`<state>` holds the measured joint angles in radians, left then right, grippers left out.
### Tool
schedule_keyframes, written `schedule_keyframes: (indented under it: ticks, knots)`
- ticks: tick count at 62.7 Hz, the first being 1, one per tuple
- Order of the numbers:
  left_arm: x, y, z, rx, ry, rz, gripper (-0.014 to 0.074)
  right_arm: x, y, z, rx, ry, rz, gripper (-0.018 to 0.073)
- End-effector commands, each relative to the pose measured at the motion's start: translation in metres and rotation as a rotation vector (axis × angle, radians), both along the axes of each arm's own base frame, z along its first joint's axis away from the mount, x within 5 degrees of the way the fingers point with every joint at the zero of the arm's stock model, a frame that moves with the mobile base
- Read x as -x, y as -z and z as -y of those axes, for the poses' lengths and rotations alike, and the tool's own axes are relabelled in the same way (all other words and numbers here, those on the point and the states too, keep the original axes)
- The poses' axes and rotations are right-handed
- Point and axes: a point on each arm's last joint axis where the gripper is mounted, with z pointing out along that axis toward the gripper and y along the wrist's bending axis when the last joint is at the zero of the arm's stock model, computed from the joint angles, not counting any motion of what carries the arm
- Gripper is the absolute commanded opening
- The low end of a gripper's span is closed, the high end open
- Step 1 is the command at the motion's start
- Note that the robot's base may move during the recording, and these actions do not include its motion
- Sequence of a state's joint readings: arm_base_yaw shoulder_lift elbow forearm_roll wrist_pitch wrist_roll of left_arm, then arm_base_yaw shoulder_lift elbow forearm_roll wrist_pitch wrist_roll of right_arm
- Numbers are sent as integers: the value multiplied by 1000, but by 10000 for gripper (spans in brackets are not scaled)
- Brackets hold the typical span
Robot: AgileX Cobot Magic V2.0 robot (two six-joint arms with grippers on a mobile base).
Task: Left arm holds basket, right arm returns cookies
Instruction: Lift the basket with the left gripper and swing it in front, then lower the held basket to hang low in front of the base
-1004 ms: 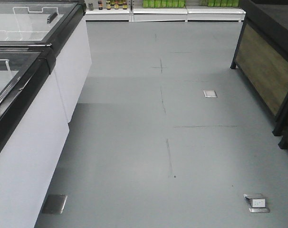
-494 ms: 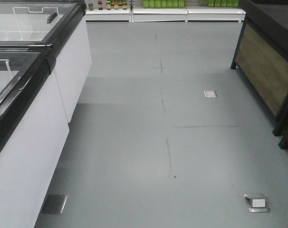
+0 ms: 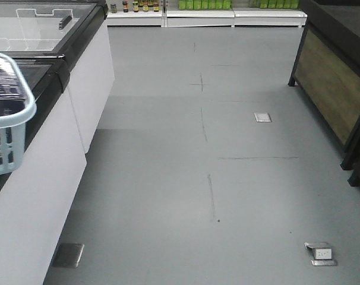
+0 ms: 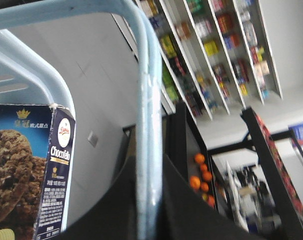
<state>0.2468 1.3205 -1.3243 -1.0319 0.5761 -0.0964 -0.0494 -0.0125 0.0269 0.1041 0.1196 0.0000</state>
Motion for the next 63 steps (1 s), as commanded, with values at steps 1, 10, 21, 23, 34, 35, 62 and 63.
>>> schedule_keyframes:
  ticks: [1,10,21,23,34,35,62,63]
  knots:
    - [13,-29,28,0,99,126,-7,1,-6,1,5,11,85,-9]
    - [15,-29,64,2,226,123,-7,1,-6,1,5,11,85,-9]
    - [21,-18,111,17,341,121,-7,1,-6,1,5,11,85,-9]
    - [24,-16,118,11,357,124,-7,1,-6,1,5,11,85,-9]
    - [41,4,159,8,427,120,-7,1,-6,1,5,11,85,-9]
    - [44,5,164,9,439,120,-7,1,-6,1,5,11,85,-9]
    - [98,64,236,57,536,22,-7,1,-6,1,5,11,85,-9]
    - [100,66,238,61,530,19,-7,1,-6,1,5,11,85,-9]
